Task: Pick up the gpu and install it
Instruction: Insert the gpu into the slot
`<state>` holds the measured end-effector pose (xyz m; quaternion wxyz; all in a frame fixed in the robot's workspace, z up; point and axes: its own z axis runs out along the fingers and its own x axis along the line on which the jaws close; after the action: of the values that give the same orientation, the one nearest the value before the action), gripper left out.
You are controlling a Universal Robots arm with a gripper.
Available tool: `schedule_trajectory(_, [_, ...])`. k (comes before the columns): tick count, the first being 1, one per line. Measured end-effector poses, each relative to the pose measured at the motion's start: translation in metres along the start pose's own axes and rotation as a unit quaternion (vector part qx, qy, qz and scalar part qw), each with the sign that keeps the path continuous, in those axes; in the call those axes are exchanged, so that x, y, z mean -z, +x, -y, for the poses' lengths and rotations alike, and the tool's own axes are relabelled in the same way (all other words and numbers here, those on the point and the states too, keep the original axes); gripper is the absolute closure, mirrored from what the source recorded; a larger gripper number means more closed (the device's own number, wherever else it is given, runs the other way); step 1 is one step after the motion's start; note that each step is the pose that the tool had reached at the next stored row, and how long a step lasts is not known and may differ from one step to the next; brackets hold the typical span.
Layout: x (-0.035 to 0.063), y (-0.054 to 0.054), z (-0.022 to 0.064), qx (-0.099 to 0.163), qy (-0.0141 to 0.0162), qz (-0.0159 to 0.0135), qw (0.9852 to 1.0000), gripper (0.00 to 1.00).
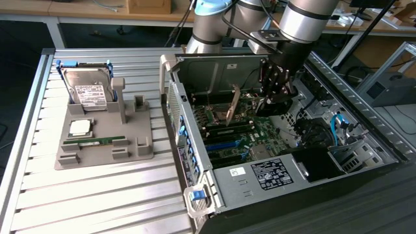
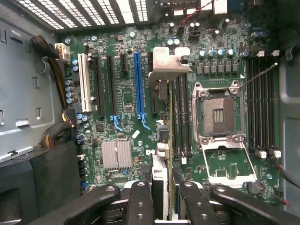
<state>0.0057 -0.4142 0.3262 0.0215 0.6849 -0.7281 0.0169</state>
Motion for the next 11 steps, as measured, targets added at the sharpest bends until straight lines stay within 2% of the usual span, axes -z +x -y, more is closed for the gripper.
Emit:
schedule_trajectory(5, [0.0000, 0.0000, 0.0000, 0.007, 0.0004, 0.0000, 1.0000, 0.73])
schedule_trajectory(6, [0.0000, 0.0000, 0.0000, 0.008, 0.0005, 0.0004, 1.0000, 0.73])
schedule_trajectory(7, [0.0000, 0.0000, 0.0000, 0.008, 0.0003, 0.0027, 1.0000, 0.73])
schedule_trajectory(9, [0.0000, 0.0002, 0.0000, 0.008, -0.0011, 0.0284, 0.9996, 0.73])
schedule_trajectory(11, [0.0000, 0.0005, 0.0000, 0.010, -0.0020, 0.0478, 0.9988, 0.73])
